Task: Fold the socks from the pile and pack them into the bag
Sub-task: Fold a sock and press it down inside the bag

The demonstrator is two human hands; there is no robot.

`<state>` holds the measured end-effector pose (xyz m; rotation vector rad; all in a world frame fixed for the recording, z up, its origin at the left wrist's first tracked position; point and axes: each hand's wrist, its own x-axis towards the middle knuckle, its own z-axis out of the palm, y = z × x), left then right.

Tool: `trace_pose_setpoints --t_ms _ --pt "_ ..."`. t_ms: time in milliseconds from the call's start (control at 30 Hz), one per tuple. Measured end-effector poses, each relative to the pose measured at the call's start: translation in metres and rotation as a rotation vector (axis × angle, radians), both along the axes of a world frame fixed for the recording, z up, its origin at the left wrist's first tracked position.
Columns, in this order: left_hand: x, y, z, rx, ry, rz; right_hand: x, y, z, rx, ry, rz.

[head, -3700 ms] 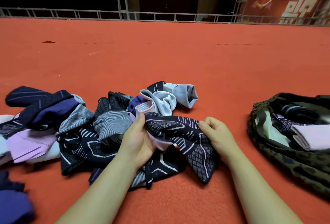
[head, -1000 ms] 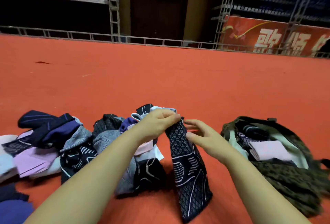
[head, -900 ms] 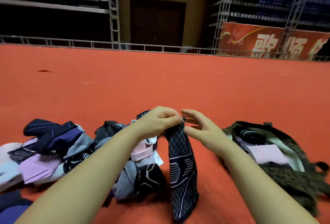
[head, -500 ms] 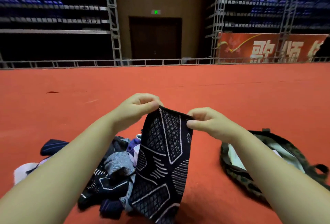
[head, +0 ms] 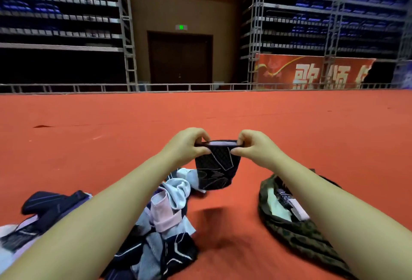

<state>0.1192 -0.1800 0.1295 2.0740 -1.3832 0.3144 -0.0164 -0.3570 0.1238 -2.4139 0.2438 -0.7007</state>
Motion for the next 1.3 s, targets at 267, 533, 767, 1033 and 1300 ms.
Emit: trace_pose_setpoints --t_ms 267,533,767,1033,1300 --pt "-0.018 0.002 -0.099 0.662 0.225 -0.231 -0.035 -0.002 -0.082 -0.126 0.657 0.244" --pt "-0.047 0.015 -0.149 0.851 0.935 -0.434 -0.063 0.002 -0.145 0.723 0.932 0.535" --pt "-0.049 0.011 -0.179 0.865 1.201 -0.33 -0.061 0.003 -0.177 0.921 0.987 0.332" --pt "-0.03 -0.003 -0.21 0.449 0.552 -0.011 -0.033 0.002 -0.22 0.435 0.582 -0.138" --pt "-0.069 0.011 -0.214 0.856 0.058 -0.406 -0.033 0.004 -0.227 0.068 0.486 -0.223"
